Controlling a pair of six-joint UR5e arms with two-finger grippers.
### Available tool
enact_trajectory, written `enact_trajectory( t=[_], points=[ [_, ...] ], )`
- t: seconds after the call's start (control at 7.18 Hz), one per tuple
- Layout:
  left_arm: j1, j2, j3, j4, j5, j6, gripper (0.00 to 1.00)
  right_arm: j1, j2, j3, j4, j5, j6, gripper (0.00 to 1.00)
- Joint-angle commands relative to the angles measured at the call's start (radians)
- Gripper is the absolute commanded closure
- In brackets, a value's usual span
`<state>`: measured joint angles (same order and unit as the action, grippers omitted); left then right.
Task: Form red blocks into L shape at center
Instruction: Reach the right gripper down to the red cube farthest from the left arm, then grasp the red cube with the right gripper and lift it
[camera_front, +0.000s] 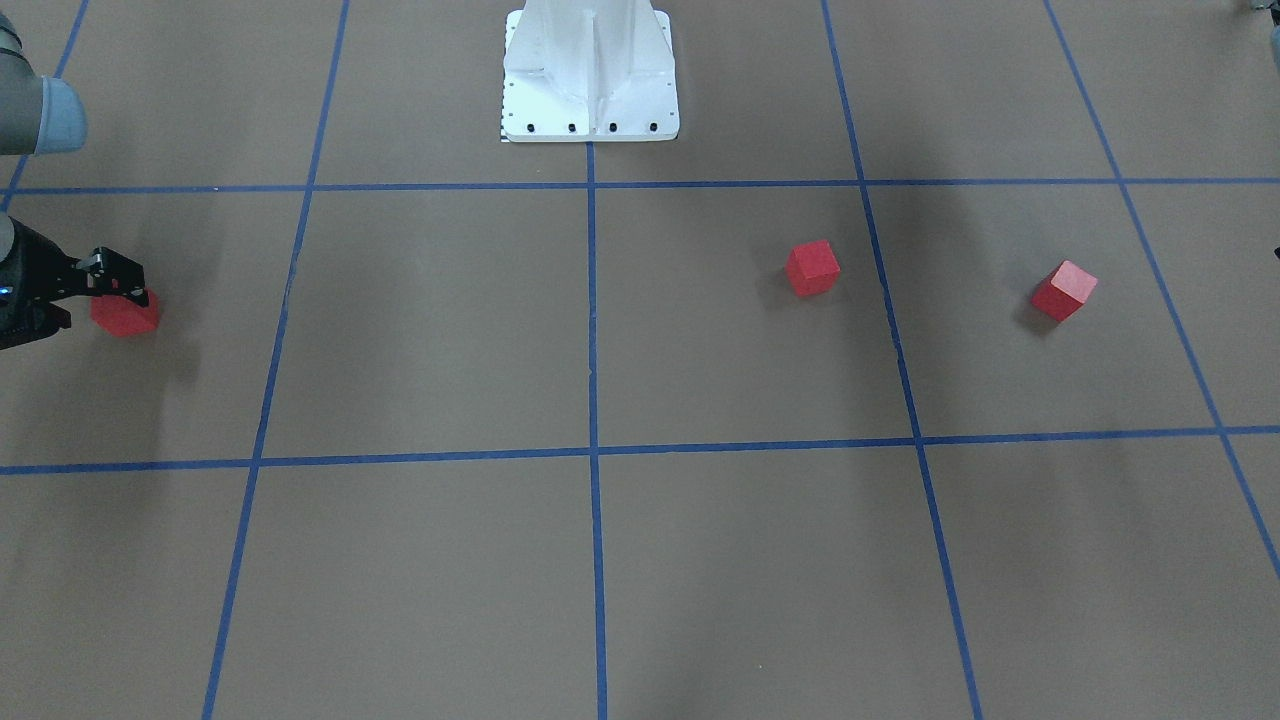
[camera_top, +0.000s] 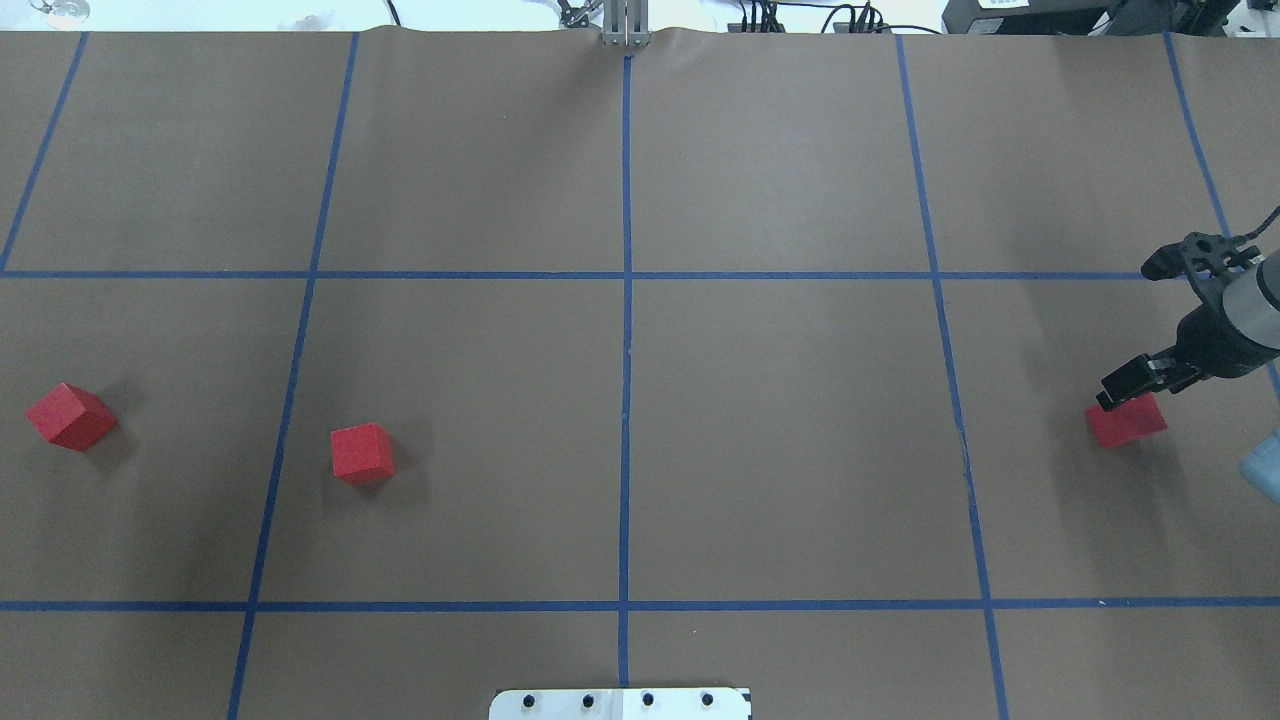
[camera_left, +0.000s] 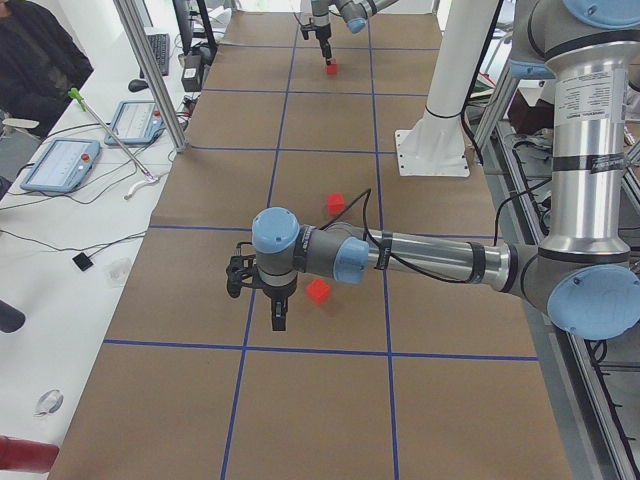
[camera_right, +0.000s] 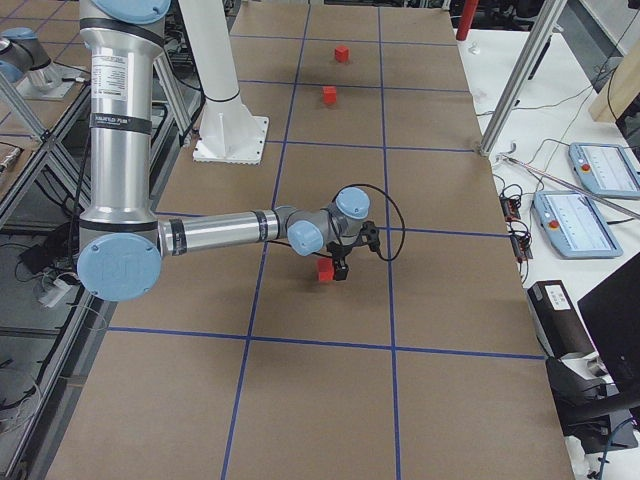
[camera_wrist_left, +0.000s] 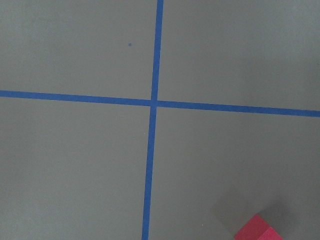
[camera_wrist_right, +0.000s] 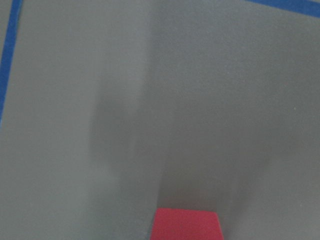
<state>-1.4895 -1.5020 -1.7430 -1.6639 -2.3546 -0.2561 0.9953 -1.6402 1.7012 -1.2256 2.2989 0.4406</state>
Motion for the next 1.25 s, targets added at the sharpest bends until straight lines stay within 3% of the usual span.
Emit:
enact_trajectory(
  t=[0.0, 0.28, 0.42, 0.56, 0.7, 0.84, 1.11],
  points=[
    [0.0, -0.001, -0.001, 0.0, 0.0, -0.002, 0.0, -0.009, -0.006, -0.003, 0.0, -0.009, 0.001, 0.01],
    [0.0, 0.0, -0.003, 0.0, 0.0, -0.002, 0.0, -0.023, -0.006, -0.008, 0.0, -0.004, 0.003, 0.03],
    [0.0, 0.0, -0.001, 0.0, 0.0, -0.002, 0.0, -0.029, -0.015, -0.008, 0.0, -0.006, 0.003, 0.16],
    [0.0, 0.0, -0.003, 0.0, 0.0, -0.002, 0.0, -0.033, -0.02, -0.009, 0.0, -0.006, 0.001, 0.56],
    [0.0, -0.001, -0.003, 0.0, 0.0, -0.002, 0.0, -0.041, -0.024, -0.009, 0.0, -0.004, 0.001, 0.88],
    [0.0, 0.0, -0.01, 0.0, 0.0, -0.009, 0.0, -0.047, -0.024, 0.0, 0.0, -0.004, 0.0, 1.0],
    [0.0, 0.0, -0.017, 0.0, 0.0, -0.014, 0.0, -0.047, -0.006, 0.076, -0.015, -0.004, 0.001, 1.0]
  ],
)
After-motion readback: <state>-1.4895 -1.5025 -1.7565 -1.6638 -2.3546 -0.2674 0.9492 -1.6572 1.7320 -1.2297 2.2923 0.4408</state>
